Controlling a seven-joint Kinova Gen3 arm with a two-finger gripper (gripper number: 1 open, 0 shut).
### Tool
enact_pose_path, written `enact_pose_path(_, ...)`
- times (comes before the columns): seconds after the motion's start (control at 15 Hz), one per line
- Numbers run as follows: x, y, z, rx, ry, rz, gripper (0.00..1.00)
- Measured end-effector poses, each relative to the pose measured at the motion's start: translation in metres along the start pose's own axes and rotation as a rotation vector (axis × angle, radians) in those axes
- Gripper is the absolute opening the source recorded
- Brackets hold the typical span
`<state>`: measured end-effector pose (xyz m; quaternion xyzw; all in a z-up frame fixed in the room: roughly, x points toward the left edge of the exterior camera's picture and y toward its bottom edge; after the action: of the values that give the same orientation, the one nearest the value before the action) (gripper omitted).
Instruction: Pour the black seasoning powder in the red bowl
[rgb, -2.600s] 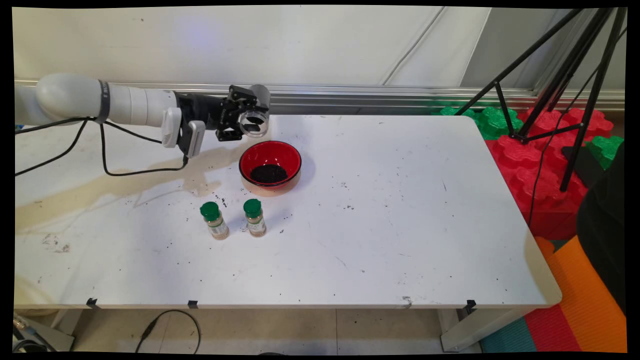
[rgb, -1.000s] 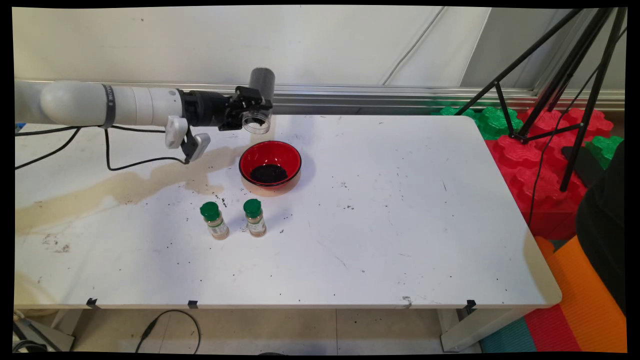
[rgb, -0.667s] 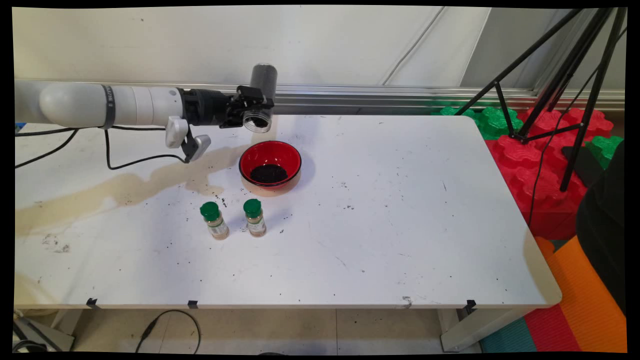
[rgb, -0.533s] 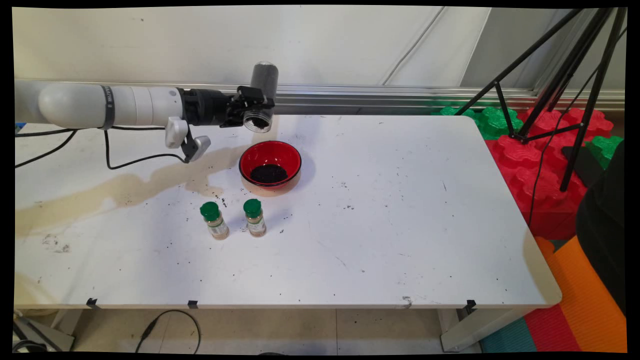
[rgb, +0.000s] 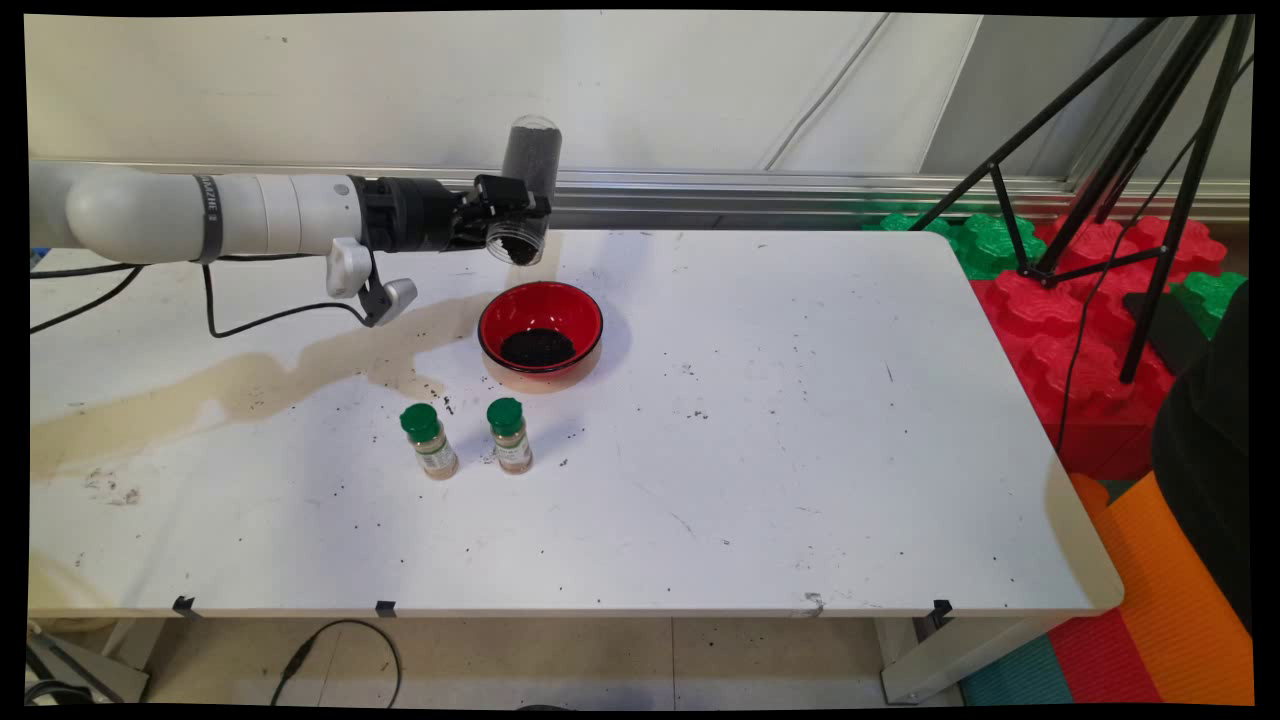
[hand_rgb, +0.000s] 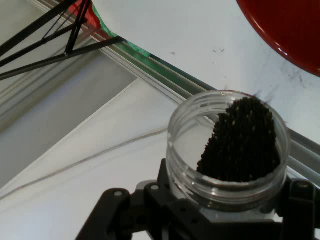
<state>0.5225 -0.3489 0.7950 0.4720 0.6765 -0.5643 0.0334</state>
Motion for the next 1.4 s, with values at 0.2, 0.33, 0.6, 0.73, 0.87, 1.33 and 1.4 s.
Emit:
enact_pose_path(0.2, 0.0013, -0.0021, -0.0016, 0.006, -0.001, 0.023, 0.0)
enact_pose_path(0.33, 0.0019, -0.003, -0.0026, 0.009, -0.003, 0.034, 0.0)
enact_pose_path(0.6, 0.003, -0.0046, -0.0038, 0.013, -0.004, 0.052, 0.0)
enact_pose_path(0.73, 0.0035, -0.0055, -0.0044, 0.015, -0.005, 0.06, 0.0)
enact_pose_path(0.87, 0.0043, -0.0065, -0.0049, 0.017, -0.006, 0.071, 0.0)
enact_pose_path(1.33, 0.0066, -0.0088, -0.006, 0.023, -0.008, 0.091, 0.0)
enact_pose_path(1.4, 0.007, -0.0091, -0.0062, 0.023, -0.008, 0.093, 0.0)
